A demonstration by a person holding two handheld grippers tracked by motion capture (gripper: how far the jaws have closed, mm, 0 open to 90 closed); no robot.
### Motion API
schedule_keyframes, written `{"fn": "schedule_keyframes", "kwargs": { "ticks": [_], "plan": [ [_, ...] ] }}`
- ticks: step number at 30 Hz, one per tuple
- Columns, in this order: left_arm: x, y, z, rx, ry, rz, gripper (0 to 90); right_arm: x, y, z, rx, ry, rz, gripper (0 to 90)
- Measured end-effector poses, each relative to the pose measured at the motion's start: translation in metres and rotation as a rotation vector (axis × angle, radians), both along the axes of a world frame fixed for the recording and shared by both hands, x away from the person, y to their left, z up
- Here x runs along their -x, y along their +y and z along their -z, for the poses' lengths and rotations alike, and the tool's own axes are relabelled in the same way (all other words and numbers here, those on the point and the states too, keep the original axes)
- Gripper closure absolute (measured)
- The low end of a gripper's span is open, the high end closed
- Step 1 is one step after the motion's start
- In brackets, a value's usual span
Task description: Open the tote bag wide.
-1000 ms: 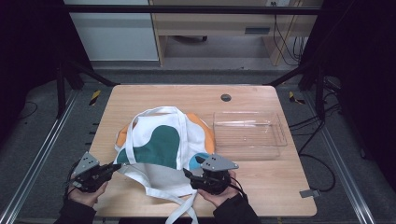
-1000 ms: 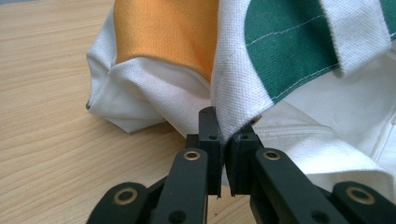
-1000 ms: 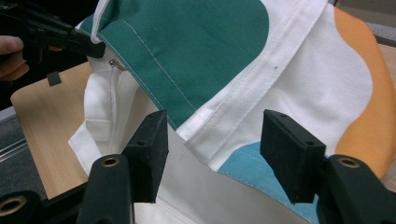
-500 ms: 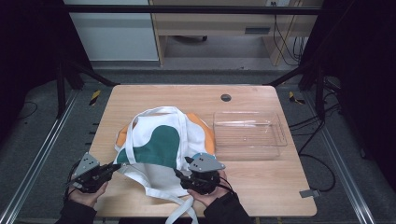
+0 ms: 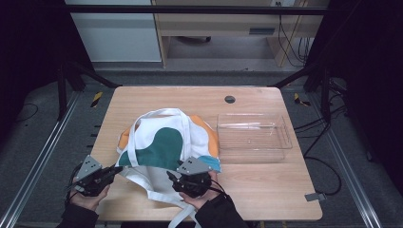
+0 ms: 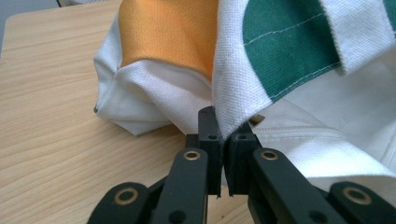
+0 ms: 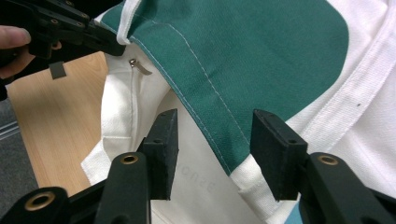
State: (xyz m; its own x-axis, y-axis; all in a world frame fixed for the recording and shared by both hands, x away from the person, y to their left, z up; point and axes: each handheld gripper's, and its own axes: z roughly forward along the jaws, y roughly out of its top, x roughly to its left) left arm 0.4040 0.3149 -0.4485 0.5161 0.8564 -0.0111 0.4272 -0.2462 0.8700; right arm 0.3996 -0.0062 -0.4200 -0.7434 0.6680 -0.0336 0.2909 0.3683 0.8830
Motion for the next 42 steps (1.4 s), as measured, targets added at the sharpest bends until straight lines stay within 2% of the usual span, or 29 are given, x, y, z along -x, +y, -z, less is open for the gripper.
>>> {"fn": "schedule_keyframes", "kwargs": {
  "ticks": [12, 17, 24, 29, 33, 35, 42],
  "plan": [
    [0.000, 0.000, 0.000, 0.003, -0.002, -0.001, 86.8, -0.004, 0.014, 0.008, 0.044, -0.006, 0.031, 50.9],
    [0.000, 0.000, 0.000, 0.001, -0.005, -0.004, 87.0, -0.006, 0.021, 0.013, 0.064, -0.019, 0.059, 59.1],
    [0.000, 0.000, 0.000, 0.006, -0.007, -0.005, 86.9, -0.006, 0.024, 0.017, 0.060, -0.038, 0.084, 66.2],
    [0.000, 0.000, 0.000, 0.009, -0.006, -0.008, 86.9, -0.006, 0.027, 0.021, 0.060, -0.052, 0.095, 62.6],
    [0.000, 0.000, 0.000, 0.009, -0.007, -0.005, 87.0, -0.007, 0.030, 0.023, 0.056, -0.053, 0.106, 63.4],
    [0.000, 0.000, 0.000, 0.012, -0.008, -0.003, 86.9, -0.008, 0.030, 0.024, 0.054, -0.050, 0.109, 66.4],
    [0.001, -0.001, -0.001, 0.010, -0.011, 0.003, 86.9, -0.009, 0.030, 0.024, 0.042, -0.034, 0.109, 85.1]
  ]
}}
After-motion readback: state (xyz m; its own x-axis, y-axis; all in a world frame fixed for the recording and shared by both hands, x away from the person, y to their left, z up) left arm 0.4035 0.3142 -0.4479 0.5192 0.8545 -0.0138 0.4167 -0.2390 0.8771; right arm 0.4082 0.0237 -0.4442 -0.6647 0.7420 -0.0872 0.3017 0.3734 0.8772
